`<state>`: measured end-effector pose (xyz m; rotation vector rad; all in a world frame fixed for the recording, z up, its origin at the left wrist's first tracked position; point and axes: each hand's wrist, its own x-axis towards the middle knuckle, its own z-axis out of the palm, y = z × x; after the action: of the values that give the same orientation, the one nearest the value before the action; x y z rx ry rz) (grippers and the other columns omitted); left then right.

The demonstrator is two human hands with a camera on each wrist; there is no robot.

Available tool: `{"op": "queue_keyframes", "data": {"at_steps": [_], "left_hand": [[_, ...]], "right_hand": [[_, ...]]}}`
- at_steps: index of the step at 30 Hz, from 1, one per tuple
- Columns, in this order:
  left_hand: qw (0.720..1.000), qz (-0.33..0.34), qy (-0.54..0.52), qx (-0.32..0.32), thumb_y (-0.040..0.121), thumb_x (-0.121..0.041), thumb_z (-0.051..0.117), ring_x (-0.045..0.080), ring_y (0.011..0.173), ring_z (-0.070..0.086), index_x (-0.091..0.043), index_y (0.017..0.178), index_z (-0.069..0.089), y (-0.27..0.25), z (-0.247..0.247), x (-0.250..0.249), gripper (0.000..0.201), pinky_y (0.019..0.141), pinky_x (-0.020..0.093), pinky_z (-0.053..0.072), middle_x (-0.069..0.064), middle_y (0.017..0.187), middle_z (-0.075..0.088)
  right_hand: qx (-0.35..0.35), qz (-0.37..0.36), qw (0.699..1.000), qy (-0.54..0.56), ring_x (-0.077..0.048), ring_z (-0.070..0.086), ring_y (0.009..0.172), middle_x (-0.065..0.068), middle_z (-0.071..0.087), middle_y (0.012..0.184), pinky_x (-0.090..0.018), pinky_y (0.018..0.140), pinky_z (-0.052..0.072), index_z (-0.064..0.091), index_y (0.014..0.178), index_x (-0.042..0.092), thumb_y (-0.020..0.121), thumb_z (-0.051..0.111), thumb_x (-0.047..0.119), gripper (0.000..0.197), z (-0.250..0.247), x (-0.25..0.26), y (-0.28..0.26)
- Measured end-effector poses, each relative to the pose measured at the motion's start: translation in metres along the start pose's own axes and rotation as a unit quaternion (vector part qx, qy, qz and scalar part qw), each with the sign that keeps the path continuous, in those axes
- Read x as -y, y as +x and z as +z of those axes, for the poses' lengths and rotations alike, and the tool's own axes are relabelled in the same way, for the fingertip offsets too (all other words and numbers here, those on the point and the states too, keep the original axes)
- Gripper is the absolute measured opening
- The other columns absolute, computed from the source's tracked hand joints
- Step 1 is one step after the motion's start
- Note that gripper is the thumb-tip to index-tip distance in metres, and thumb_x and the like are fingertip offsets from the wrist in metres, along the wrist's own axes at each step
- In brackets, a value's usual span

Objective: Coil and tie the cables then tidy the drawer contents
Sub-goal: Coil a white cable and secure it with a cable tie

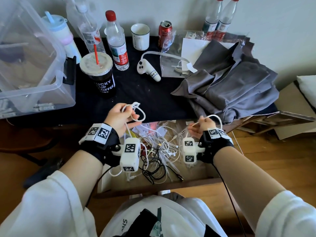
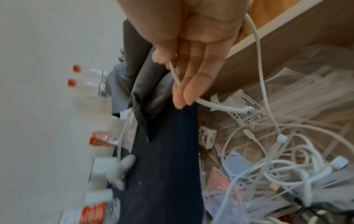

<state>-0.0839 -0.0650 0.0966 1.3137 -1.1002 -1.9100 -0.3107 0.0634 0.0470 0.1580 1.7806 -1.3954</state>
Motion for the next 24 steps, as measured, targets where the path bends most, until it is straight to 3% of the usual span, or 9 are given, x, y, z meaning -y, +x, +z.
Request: {"op": "queue_keyframes", "data": {"at_steps": [3, 5, 8, 11, 13, 17, 19, 22, 24], "left_hand": [[0.998, -0.006, -0.028, 0.055, 0.098, -0.008, 0.045, 0.009, 0.059, 0.062, -0.008, 0.085, 0.051, -0.006, 0.01, 0.004, 0.014, 0.062, 0.037, 0.06, 0.002, 0.072, 0.052], [0.997, -0.012, -0.031, 0.075, 0.098, -0.009, 0.045, 0.007, 0.059, 0.063, -0.009, 0.087, 0.053, -0.008, 0.012, 0.005, 0.013, 0.059, 0.034, 0.059, 0.001, 0.07, 0.054], [0.995, -0.021, -0.035, 0.096, 0.098, -0.008, 0.044, 0.008, 0.058, 0.064, -0.01, 0.088, 0.053, -0.012, 0.017, 0.004, 0.014, 0.054, 0.032, 0.057, 0.0, 0.064, 0.056], [0.992, -0.023, -0.031, 0.117, 0.098, -0.007, 0.043, 0.009, 0.058, 0.064, -0.011, 0.088, 0.052, -0.016, 0.02, 0.0, 0.014, 0.054, 0.031, 0.057, -0.001, 0.063, 0.056], [0.991, -0.018, -0.023, 0.132, 0.098, -0.007, 0.042, 0.009, 0.058, 0.064, -0.011, 0.087, 0.051, -0.017, 0.02, -0.002, 0.014, 0.056, 0.032, 0.058, -0.002, 0.061, 0.057], [0.988, -0.008, -0.006, 0.151, 0.098, -0.008, 0.042, 0.009, 0.058, 0.065, -0.011, 0.089, 0.051, -0.02, 0.02, -0.003, 0.013, 0.058, 0.032, 0.059, -0.004, 0.058, 0.059], [0.988, -0.006, -0.005, 0.153, 0.098, -0.007, 0.043, 0.009, 0.058, 0.065, -0.01, 0.089, 0.051, -0.021, 0.021, -0.003, 0.012, 0.058, 0.032, 0.059, -0.003, 0.059, 0.06], [0.988, -0.007, -0.006, 0.157, 0.096, -0.007, 0.046, 0.01, 0.062, 0.067, -0.01, 0.091, 0.051, -0.022, 0.022, -0.002, 0.008, 0.063, 0.036, 0.06, -0.002, 0.062, 0.061], [0.987, -0.009, 0.004, 0.161, 0.094, -0.005, 0.048, 0.012, 0.065, 0.068, -0.012, 0.095, 0.051, -0.024, 0.022, -0.002, 0.007, 0.063, 0.036, 0.06, 0.0, 0.068, 0.064]], "right_hand": [[0.097, 0.021, 0.981, -0.166, -0.011, 0.054, 0.032, -0.007, 0.061, 0.045, -0.018, 0.033, 0.043, 0.047, 0.08, 0.006, 0.1, 0.043, 0.023, 0.026, 0.004, -0.009, -0.008], [0.141, 0.034, 0.958, -0.247, -0.013, 0.052, 0.037, -0.009, 0.058, 0.05, -0.017, 0.037, 0.041, 0.052, 0.078, 0.004, 0.095, 0.053, 0.018, 0.022, 0.003, -0.011, -0.016], [0.139, 0.025, 0.924, -0.356, -0.019, 0.05, 0.047, -0.013, 0.051, 0.059, -0.022, 0.042, 0.043, 0.055, 0.073, -0.001, 0.091, 0.06, 0.014, 0.024, 0.006, -0.007, -0.024], [0.133, -0.032, 0.863, -0.487, -0.025, 0.059, 0.059, -0.014, 0.062, 0.063, -0.036, 0.067, 0.054, 0.06, 0.062, 0.003, 0.085, 0.067, 0.032, 0.038, 0.01, -0.003, -0.022], [0.133, -0.096, 0.823, -0.544, -0.021, 0.06, 0.059, -0.009, 0.066, 0.063, -0.036, 0.071, 0.054, 0.062, 0.058, 0.009, 0.083, 0.066, 0.044, 0.043, 0.014, 0.001, -0.024], [0.166, -0.231, 0.875, -0.393, -0.014, 0.056, 0.051, -0.001, 0.06, 0.057, -0.027, 0.059, 0.05, 0.058, 0.063, 0.015, 0.088, 0.063, 0.033, 0.031, 0.031, 0.016, -0.04], [0.193, -0.263, 0.897, -0.3, -0.01, 0.055, 0.049, -0.001, 0.06, 0.059, -0.021, 0.052, 0.048, 0.056, 0.068, 0.015, 0.089, 0.063, 0.024, 0.024, 0.041, 0.024, -0.049], [0.263, -0.26, 0.888, -0.275, -0.004, 0.058, 0.048, -0.002, 0.062, 0.064, -0.015, 0.05, 0.048, 0.058, 0.071, 0.015, 0.088, 0.063, 0.022, 0.019, 0.054, 0.03, -0.063], [0.29, -0.27, 0.87, -0.293, -0.012, 0.062, 0.057, -0.004, 0.065, 0.067, -0.021, 0.059, 0.051, 0.06, 0.072, 0.017, 0.083, 0.068, 0.022, 0.014, 0.059, 0.029, -0.068]]}}
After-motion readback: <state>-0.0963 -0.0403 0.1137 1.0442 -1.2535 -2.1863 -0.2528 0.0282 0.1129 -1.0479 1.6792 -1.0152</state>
